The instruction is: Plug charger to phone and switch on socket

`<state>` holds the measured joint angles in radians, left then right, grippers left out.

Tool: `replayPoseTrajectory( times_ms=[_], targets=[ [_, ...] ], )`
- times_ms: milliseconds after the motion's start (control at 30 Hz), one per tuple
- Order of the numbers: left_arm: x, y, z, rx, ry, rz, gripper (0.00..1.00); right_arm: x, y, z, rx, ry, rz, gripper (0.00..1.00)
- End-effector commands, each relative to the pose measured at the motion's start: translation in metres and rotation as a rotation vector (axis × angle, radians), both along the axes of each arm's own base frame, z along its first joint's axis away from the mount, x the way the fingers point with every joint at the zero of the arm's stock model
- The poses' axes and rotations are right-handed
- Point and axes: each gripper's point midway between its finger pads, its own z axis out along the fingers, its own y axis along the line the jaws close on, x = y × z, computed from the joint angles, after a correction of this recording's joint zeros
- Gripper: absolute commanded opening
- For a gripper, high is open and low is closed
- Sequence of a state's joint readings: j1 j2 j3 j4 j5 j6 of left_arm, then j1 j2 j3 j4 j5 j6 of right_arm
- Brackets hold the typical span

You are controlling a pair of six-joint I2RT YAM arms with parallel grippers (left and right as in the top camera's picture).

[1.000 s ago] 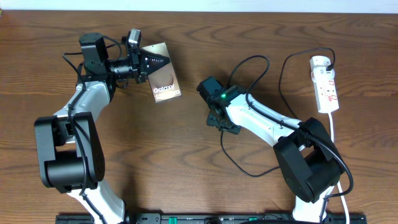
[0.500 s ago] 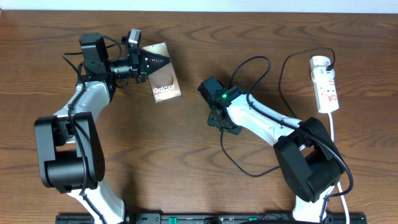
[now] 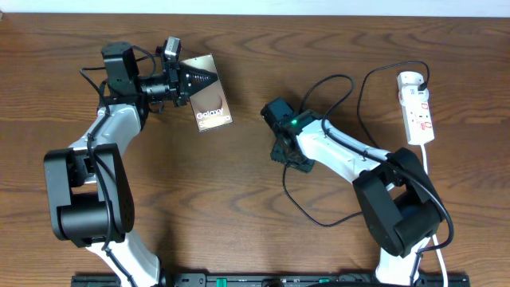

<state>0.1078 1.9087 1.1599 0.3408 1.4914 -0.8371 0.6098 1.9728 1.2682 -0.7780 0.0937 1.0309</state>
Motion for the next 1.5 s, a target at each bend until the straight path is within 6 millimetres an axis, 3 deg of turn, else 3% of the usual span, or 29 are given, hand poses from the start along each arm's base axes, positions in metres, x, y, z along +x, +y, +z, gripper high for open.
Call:
replayPoseTrajectory(
  times_ms=[0, 300, 900, 1200, 1467],
  targets=[
    [-0.0028, 0.0009, 0.0153, -0.012, -0.052, -0.032, 0.07, -0.0010, -0.0036, -0.0051, -0.007, 0.010, -0.018, 0.51],
    [-0.0028, 0.0009, 0.0153, -0.012, -0.052, -0.032, 0.07, -0.0010, -0.0036, -0.0051, -0.007, 0.010, -0.018, 0.36],
    [-0.0028, 0.0009, 0.0153, -0.012, -0.052, -0.032, 0.07, -0.0009, -0.0035, -0.0051, -0.006, 0.010, -0.019, 0.21],
    [-0.0028, 0.0009, 0.0153, -0.012, -0.052, -0.033, 0.07, -0.0013, -0.0031, -0.0052, -0.004, 0.012, -0.018, 0.18],
    [-0.0028, 0.0009, 0.0153, -0.012, -0.052, -0.033, 0.07, -0.0007, -0.0028, -0.0051, -0.002, 0.010, -0.018, 0.05]
  ],
)
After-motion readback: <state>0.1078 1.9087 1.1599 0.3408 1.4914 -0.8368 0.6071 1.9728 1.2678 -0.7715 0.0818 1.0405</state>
